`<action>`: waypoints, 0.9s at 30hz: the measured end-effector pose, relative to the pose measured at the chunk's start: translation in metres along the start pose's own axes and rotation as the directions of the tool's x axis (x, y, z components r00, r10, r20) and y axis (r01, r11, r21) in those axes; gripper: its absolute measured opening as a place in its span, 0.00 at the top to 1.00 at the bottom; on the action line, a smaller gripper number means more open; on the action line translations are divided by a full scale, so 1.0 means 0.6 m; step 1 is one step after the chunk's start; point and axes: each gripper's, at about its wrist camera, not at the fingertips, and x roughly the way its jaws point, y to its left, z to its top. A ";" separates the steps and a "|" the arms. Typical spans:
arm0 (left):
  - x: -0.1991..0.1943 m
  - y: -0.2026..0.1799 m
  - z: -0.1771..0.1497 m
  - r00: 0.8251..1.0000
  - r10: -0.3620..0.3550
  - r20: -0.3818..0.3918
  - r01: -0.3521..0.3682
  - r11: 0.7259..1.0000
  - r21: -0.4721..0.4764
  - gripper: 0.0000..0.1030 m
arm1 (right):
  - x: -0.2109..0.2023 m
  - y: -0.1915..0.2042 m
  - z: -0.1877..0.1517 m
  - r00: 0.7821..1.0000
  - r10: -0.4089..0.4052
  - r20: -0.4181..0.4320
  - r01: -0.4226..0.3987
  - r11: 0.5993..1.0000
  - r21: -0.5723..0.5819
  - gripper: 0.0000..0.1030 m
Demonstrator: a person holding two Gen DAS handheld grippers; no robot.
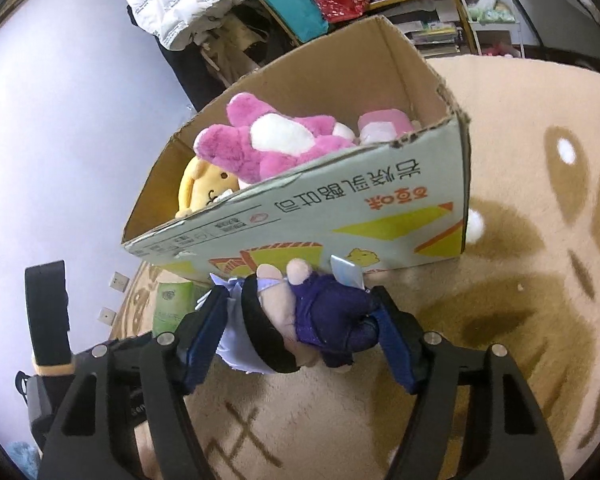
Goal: Organize soft objects
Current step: 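Lift the green pack with the left tool while the right tool carries the doll into the box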
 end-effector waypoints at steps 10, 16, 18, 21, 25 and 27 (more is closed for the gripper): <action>-0.082 0.001 0.009 0.995 0.000 0.100 0.003 1.000 -0.030 0.50 | -0.075 0.000 0.006 0.996 0.045 0.079 -0.050 0.997 0.059 0.28; -0.165 0.002 0.022 0.980 0.021 0.199 -0.018 1.000 -0.015 0.50 | -0.138 0.021 0.023 0.980 0.099 0.170 -0.105 0.994 0.023 0.28; -0.198 -0.004 0.028 0.968 0.043 0.249 -0.045 0.999 0.001 0.50 | -0.158 0.034 0.034 0.972 0.112 0.206 -0.114 0.993 -0.005 0.28; -0.237 -0.003 0.049 0.949 0.054 0.310 -0.059 0.998 0.007 0.50 | -0.185 0.051 0.057 0.961 0.114 0.254 -0.107 0.993 -0.042 0.27; -0.258 0.006 0.083 0.929 0.080 0.360 -0.087 0.996 0.003 0.50 | -0.202 0.070 0.082 0.952 0.102 0.288 -0.077 0.992 -0.097 0.27; -0.265 0.014 0.099 0.923 0.078 0.377 -0.084 0.996 0.000 0.50 | -0.200 0.073 0.093 0.953 0.100 0.286 -0.072 0.992 -0.107 0.27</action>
